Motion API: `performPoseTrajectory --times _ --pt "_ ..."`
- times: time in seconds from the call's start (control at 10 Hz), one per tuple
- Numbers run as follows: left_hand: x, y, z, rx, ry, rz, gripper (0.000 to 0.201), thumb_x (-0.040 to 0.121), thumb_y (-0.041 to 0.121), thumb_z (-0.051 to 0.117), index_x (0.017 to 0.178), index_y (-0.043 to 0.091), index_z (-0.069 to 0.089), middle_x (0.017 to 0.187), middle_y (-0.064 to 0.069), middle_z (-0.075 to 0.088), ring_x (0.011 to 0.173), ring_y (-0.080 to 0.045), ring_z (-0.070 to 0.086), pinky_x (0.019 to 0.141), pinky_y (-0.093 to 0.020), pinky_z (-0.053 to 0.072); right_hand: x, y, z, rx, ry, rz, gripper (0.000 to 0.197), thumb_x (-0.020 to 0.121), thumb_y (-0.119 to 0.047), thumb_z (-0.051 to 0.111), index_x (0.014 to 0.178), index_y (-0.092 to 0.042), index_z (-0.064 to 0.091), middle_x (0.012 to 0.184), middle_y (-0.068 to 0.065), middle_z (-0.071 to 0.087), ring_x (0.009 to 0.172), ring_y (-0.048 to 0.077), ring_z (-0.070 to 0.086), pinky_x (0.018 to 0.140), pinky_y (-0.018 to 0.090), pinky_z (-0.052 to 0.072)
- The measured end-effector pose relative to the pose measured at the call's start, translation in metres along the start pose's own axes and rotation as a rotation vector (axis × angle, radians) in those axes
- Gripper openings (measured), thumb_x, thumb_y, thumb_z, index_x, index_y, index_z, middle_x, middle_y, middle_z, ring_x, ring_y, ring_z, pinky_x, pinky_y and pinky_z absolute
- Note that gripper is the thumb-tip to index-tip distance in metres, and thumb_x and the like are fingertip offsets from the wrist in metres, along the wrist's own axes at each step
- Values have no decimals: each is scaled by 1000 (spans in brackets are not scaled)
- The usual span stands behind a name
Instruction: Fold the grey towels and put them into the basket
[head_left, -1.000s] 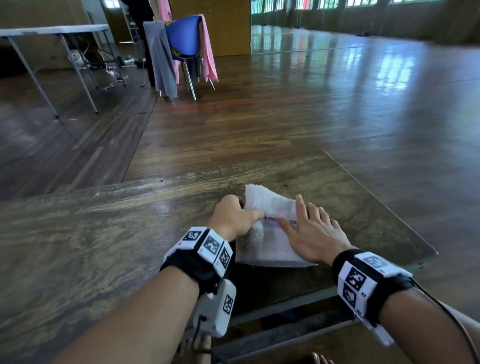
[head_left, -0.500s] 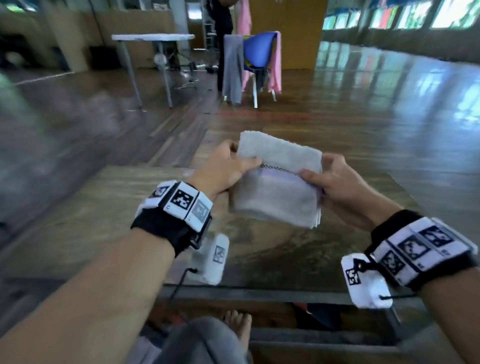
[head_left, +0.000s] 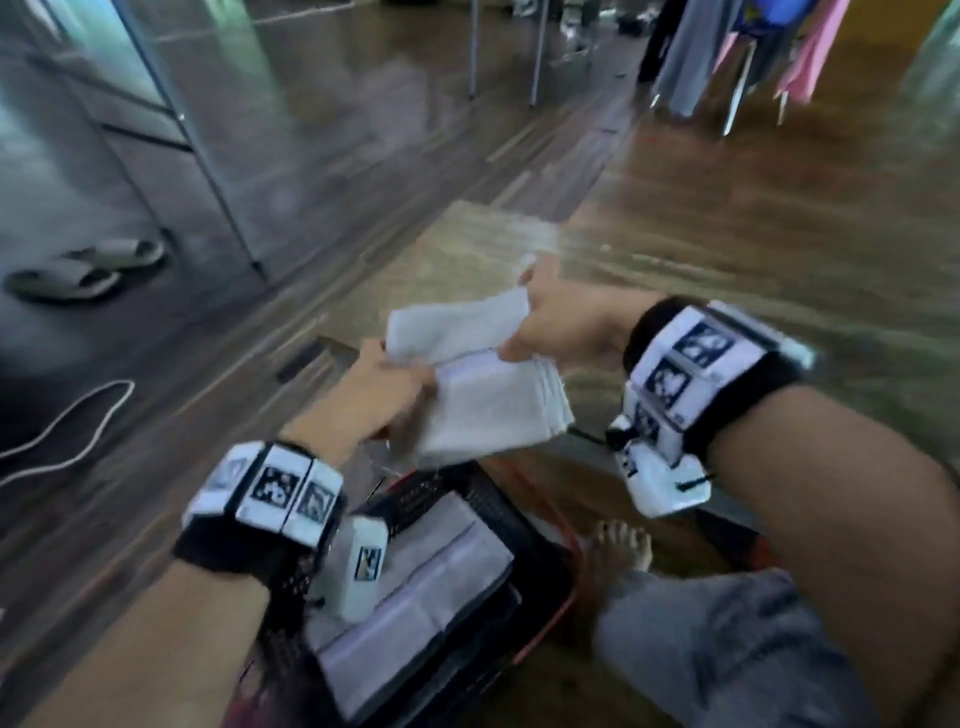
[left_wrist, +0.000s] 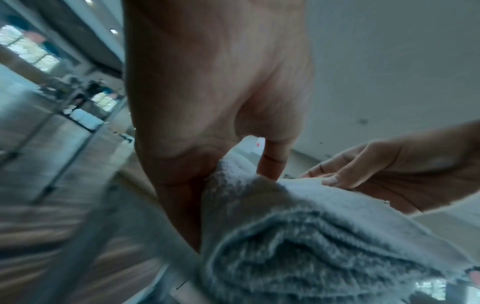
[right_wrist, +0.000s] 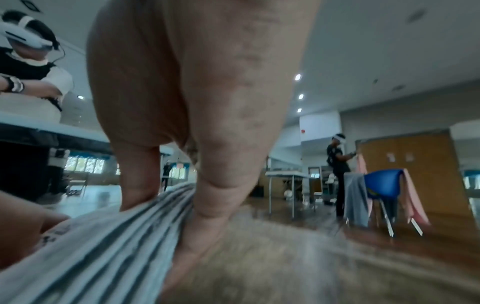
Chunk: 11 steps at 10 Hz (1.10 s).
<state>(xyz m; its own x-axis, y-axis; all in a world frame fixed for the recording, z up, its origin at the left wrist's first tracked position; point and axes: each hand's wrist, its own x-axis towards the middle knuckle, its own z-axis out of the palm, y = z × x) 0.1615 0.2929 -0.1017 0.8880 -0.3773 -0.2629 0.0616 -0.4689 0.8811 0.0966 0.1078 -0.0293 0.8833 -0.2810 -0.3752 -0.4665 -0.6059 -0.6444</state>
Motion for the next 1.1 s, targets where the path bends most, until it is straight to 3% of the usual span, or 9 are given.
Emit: performPoseTrajectory --times 0.1,0.2,0.3,0.4,0.5,0.6,0.7,0.8,1.1 --pt "-7 -86 0 -72 -51 -180 50 90 11 68 121 9 29 106 0 51 83 -6 55 55 -17 49 28 14 76 -107 -183 51 91 92 -15 70 156 -1 7 148 25 43 131 39 50 97 45 49" --pt "-20 -165 17 -23 -31 -326 57 87 12 73 114 11 23 99 1 52 78 -4 53 56 -14 46 47 49 144 -153 -284 102 97 93 -20 67 155 -6 -6 140 26 53 123 38 57 99 42 48" --pt "-32 -224 48 -37 -1 -425 52 84 10 73 109 14 28 88 -4 54 68 -14 53 58 -18 47 53 91 198 -65 -261 134 78 95 -8 60 151 -17 5 112 19 62 101 33 64 86 42 53" --pt "-29 -257 76 -87 11 -494 35 83 -3 70 93 13 41 88 -7 49 70 -17 47 65 -25 43 55 121 229 -81 -289 180 78 96 -4 54 155 -16 4 134 22 54 116 35 59 96 43 49" --pt "-15 -269 94 -76 41 -519 30 80 -8 69 89 12 49 82 -3 51 63 -12 44 52 -10 38 65 134 238 -81 -290 197 72 96 0 47 154 -12 7 139 24 50 116 36 58 93 40 47" --pt "1 -274 105 -52 60 -493 26 81 -7 65 101 7 56 93 -6 61 77 -18 56 70 -18 46 80 142 241 -58 -248 181 67 95 4 46 152 -10 14 146 20 45 120 34 56 90 35 43" --pt "15 -277 110 -55 48 -527 27 84 -10 59 105 8 59 100 -14 68 90 -31 65 84 -38 55 91 151 245 -33 -257 187 67 94 4 47 152 -19 22 148 16 41 126 35 52 93 37 43" --pt "22 -284 114 -35 36 -578 24 87 -7 60 105 10 60 98 -16 68 94 -37 68 88 -49 56 96 159 251 -23 -298 218 65 97 -1 46 155 -22 25 150 14 42 130 34 50 100 40 45" --pt "15 -276 109 25 -82 -601 19 91 9 57 108 15 55 91 -17 71 77 -33 67 72 -40 55 92 156 246 -56 -320 249 41 103 -21 48 142 -12 45 142 16 52 126 33 55 99 37 46"
